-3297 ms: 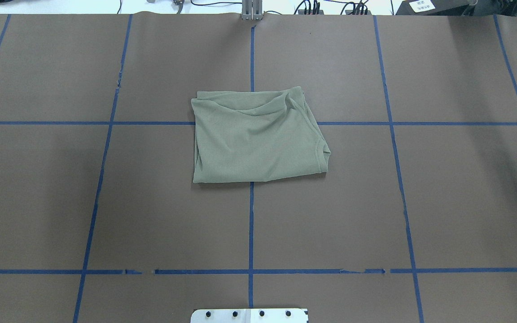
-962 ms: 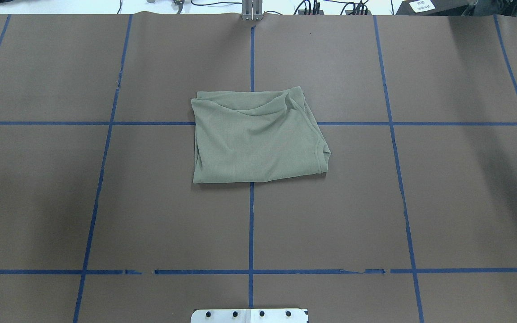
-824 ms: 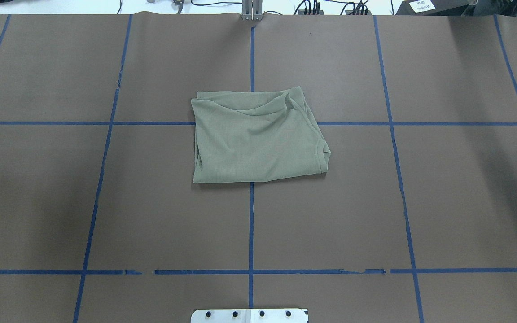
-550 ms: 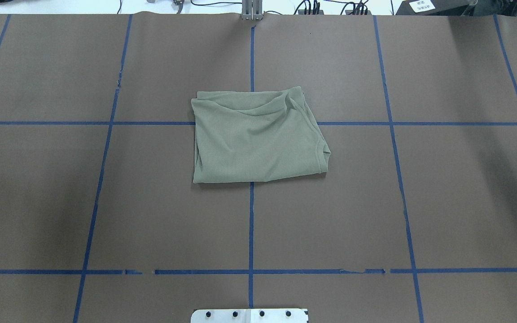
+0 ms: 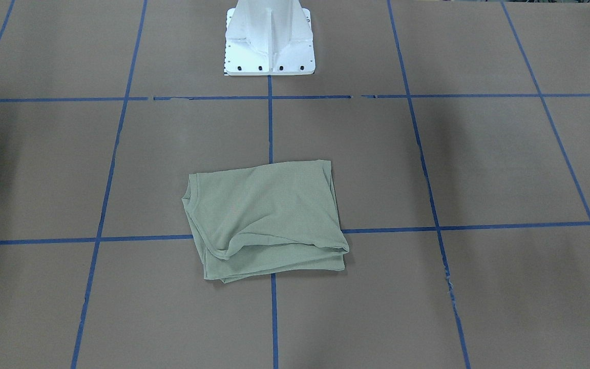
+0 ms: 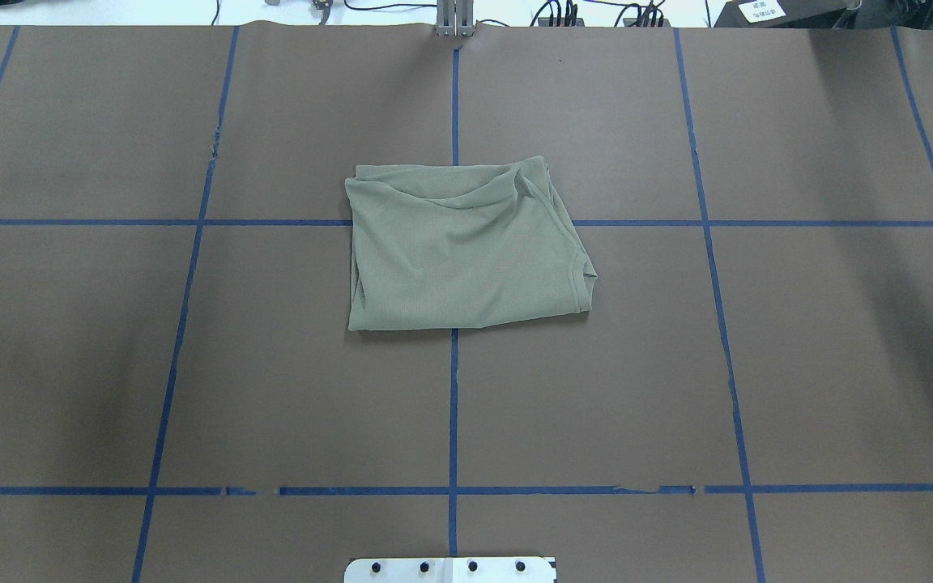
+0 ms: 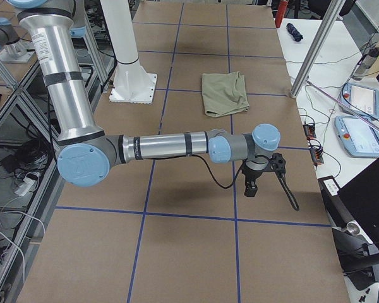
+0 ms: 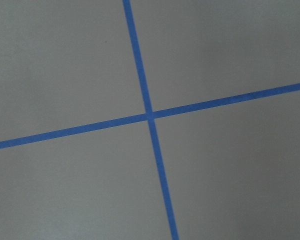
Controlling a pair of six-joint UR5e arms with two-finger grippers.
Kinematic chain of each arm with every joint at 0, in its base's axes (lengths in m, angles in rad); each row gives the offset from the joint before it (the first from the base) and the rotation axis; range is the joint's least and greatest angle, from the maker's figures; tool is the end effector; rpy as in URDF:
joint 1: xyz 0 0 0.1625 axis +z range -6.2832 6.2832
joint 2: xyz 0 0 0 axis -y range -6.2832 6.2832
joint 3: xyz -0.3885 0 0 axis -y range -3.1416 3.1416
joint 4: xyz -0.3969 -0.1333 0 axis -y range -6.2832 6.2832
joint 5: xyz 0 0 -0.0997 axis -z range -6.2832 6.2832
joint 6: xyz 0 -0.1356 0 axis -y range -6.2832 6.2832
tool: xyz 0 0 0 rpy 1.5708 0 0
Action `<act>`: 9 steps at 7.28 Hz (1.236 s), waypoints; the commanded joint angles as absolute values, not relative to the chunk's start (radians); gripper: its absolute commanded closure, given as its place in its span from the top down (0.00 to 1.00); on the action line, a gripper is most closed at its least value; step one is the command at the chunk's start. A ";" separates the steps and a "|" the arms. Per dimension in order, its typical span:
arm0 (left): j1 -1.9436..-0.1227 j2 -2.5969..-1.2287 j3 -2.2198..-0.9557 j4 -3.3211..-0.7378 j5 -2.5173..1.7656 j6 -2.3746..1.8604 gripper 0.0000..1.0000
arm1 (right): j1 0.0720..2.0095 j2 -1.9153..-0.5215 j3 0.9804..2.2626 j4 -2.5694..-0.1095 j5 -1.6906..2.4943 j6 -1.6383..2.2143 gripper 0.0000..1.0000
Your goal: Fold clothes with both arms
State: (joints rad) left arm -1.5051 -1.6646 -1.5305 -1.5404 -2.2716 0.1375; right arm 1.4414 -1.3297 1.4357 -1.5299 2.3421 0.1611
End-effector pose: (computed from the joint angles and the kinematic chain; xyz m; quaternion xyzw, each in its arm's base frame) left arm -0.0107 -0.5366 0.6294 0.0232 0.3426 0.0992 0.9339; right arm -0.0390 -0.6003 0.5794 0.0130 -0.3810 -0.0130 0.9244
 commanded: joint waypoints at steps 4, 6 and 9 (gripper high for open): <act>-1.505 -1.666 -1.532 -1.540 -2.260 0.270 1.00 | 1.440 -1.381 1.424 -1.532 2.332 0.161 1.00; -1.505 -1.675 -1.526 -1.539 -2.269 0.261 1.00 | 1.440 -1.388 1.433 -1.529 2.339 0.163 1.00; -1.503 -1.677 -1.526 -1.540 -2.273 0.259 1.00 | 1.440 -1.391 1.436 -1.526 2.339 0.163 1.00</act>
State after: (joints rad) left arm -1.5036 -1.6757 -1.5266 -1.5396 -2.2721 0.2596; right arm 1.4404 -1.3896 1.4341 -1.5272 2.3395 0.1626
